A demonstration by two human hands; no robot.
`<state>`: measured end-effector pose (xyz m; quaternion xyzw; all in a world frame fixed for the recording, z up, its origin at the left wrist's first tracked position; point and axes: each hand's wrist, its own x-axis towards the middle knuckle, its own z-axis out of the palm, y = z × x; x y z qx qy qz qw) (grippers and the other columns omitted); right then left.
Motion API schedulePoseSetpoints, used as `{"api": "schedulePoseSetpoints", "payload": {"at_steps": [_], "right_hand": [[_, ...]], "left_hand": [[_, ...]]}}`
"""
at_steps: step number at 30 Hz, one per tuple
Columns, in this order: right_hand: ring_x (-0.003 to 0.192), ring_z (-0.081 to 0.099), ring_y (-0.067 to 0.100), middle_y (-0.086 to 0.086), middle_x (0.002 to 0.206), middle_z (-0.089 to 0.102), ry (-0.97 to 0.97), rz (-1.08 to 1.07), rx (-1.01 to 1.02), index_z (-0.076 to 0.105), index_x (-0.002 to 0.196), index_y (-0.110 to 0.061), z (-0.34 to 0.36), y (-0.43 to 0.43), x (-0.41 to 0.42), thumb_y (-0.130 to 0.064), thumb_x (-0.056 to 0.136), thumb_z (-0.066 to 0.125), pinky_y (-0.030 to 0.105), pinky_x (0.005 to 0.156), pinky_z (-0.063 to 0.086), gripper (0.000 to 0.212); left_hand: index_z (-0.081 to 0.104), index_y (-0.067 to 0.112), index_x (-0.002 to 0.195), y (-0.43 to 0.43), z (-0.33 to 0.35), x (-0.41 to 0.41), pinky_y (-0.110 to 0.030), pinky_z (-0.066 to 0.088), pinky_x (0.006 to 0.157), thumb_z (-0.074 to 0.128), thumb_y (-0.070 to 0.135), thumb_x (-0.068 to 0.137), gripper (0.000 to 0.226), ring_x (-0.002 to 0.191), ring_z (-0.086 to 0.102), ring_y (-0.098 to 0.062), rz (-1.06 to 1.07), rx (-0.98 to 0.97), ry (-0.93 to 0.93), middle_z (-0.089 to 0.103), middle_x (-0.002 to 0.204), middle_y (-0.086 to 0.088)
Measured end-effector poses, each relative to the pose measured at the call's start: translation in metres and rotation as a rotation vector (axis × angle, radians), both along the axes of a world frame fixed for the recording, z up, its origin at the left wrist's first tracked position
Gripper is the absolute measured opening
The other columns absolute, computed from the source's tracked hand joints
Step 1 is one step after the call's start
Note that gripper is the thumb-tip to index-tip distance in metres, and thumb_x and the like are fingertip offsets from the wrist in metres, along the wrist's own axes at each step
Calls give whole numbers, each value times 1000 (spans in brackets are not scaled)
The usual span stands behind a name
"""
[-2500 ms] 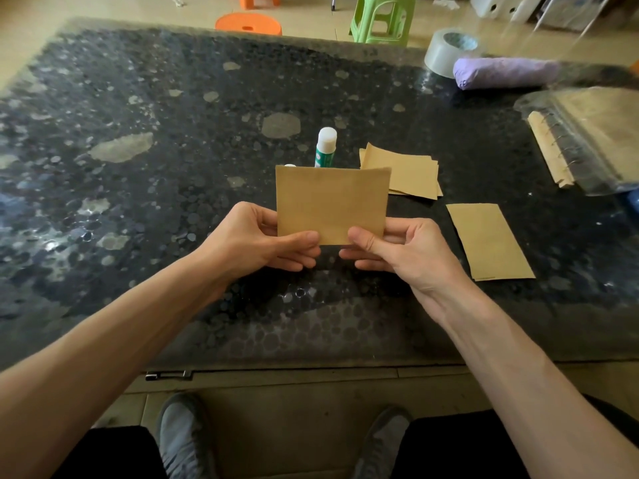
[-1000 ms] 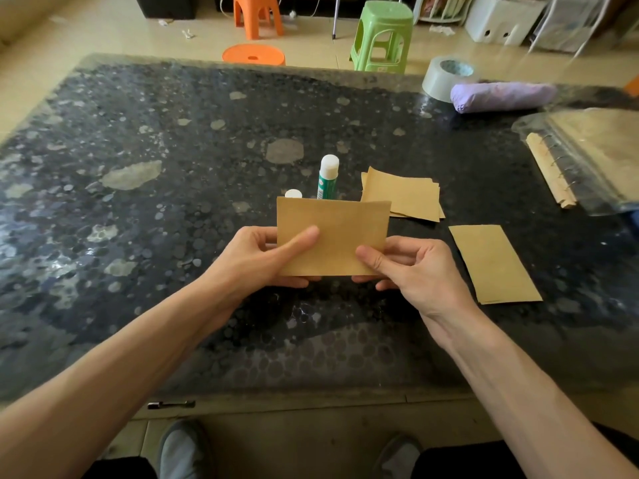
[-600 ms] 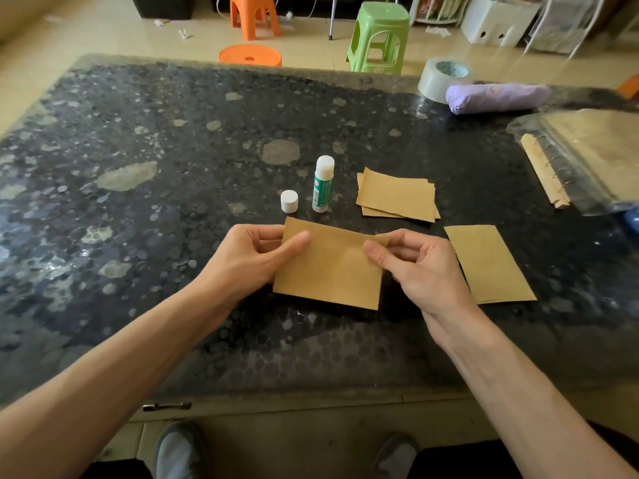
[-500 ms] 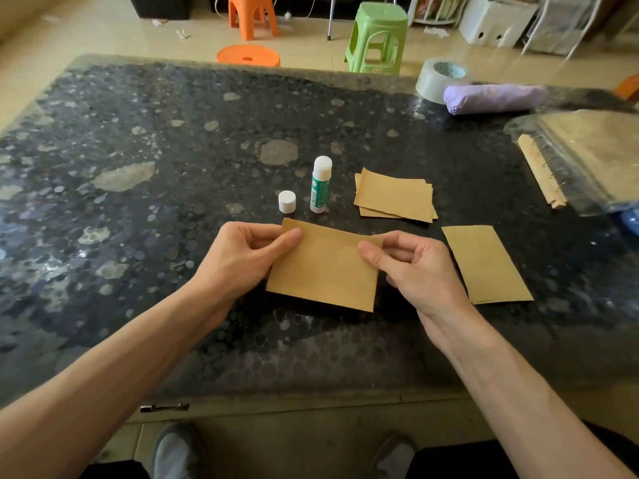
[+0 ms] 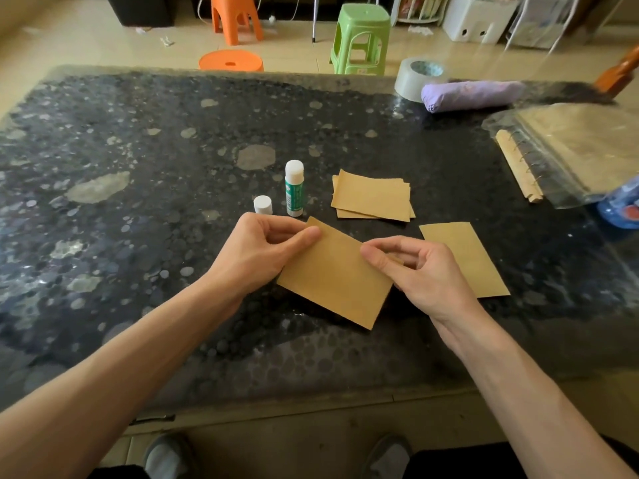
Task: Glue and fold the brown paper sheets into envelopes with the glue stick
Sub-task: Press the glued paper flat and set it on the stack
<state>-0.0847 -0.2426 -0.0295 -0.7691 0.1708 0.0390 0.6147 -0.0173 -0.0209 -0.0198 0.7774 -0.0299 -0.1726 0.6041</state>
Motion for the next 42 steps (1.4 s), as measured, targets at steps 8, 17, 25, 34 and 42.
{"api": "schedulePoseSetpoints", "payload": {"at_steps": [8,17,25,34,42], "right_hand": [[99,73,6,-12,97,80,-26,-236,30,79,100,-28,8,-44,-19,-36,88,80,40,91,60,14],[97,69,8,-8,98,76,47,-542,-127,74,105,-27,6,-107,-48,-29,93,78,24,67,50,12],[117,58,21,0,124,61,229,-367,-721,60,135,-25,-4,-111,-38,-59,83,79,39,94,51,66],[130,51,27,6,139,56,268,-317,-693,54,138,-20,5,-93,-20,-51,87,79,46,109,47,64],[134,48,33,6,136,61,366,-295,-669,66,128,-20,8,-95,-15,-56,88,76,49,110,35,54]], "left_hand": [[72,23,121,-46,9,2,-26,63,77,66,29,100,23,92,77,-13,-121,-95,-16,81,101,3],[49,24,151,-128,-12,-13,-23,59,92,68,20,100,54,107,70,-1,-311,-7,-204,67,132,11],[57,36,143,-157,-31,-20,-40,42,112,69,47,95,51,135,47,-16,-591,604,-751,55,146,8],[63,32,135,-160,-35,-18,-35,41,108,71,55,91,50,132,47,-13,-561,646,-792,52,143,8],[63,32,135,-160,-37,-18,-35,42,109,71,55,91,50,132,48,-14,-554,635,-820,53,143,8]]}}
